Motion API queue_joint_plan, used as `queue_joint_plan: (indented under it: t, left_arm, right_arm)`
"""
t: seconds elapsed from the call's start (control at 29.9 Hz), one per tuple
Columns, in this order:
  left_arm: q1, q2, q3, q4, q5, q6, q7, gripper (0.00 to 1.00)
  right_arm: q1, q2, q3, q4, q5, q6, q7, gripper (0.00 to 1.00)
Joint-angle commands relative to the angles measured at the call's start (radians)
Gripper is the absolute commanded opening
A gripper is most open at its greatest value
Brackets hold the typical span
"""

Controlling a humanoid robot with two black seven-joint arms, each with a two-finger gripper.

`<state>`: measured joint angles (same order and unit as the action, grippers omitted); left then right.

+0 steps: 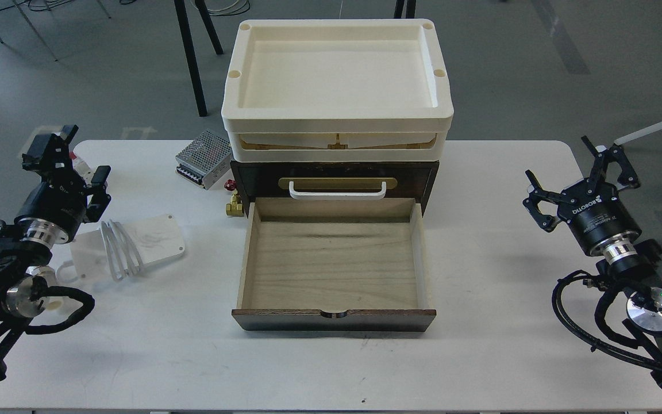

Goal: Put charging cable into cabinet
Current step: 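Move the left gripper toward the white charger and cable on the table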

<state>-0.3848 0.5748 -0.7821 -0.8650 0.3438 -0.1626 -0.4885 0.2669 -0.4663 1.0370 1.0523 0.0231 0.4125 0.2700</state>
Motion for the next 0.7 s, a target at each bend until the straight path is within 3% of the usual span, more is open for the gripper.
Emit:
queue_joint_plan:
  t: [0.0,0.3,0.43,0.67]
  left_arm:
    - [-0.002,-0.013,0.0,0.007,0.0,-0.002,0.0,1.0]
    - [-0.04,0.007,-0.032,0.015,-0.011,-0.023,0.0,1.0]
    - [-0.06,0.092,-0.031,0.007,0.024,-0.025,0.0,1.0]
    - [-0.152,0.298,-0.019,-0.017,0.507,-0.031,0.0,0.96]
  right_arm:
    - [0.0,0.0,0.0,0.0,0.0,0.0,0.0,0.99]
    - [0.0,0.0,0.0,-0.002,0.0,0.0,0.0,0.99]
    - [-0.002,0.001,0.0,-0.002,0.0,0.0,0.0,0.99]
    - [-0.002,0.0,0.001,-0.002,0.0,0.0,0.0,0.99]
